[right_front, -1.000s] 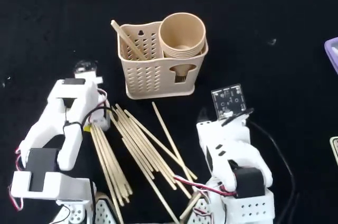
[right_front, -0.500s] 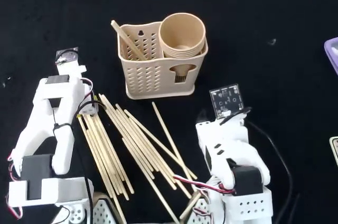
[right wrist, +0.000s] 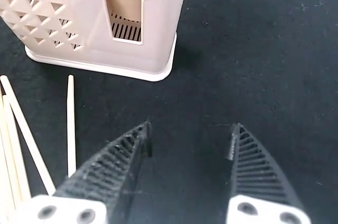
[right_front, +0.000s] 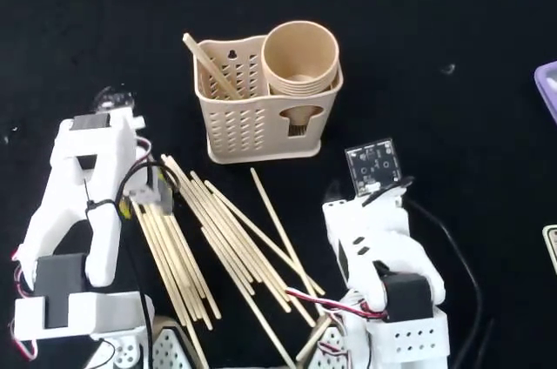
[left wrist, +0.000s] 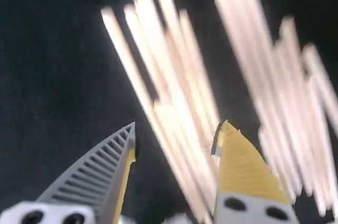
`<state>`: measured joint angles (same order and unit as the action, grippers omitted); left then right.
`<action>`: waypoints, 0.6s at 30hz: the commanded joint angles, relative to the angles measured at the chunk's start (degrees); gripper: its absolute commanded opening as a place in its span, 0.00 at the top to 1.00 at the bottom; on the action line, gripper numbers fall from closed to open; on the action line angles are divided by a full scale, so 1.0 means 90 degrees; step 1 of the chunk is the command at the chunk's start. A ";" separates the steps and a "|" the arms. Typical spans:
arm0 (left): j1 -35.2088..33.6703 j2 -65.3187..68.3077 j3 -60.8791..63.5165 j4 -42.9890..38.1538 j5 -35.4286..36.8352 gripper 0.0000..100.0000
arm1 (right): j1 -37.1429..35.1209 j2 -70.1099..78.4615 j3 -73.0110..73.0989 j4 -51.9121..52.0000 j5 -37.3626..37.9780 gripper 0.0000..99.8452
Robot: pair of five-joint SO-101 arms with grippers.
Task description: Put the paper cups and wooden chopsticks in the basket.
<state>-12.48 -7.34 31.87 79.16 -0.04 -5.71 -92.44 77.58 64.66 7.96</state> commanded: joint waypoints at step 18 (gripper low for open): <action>-0.0132 -0.0156 0.2242 -0.2393 -0.0127 0.78 | 0.0088 -0.0063 -0.0024 -0.0147 -0.0010 0.76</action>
<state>-13.45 -9.54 50.77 60.70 -1.01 -5.71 -92.44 77.58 64.66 7.96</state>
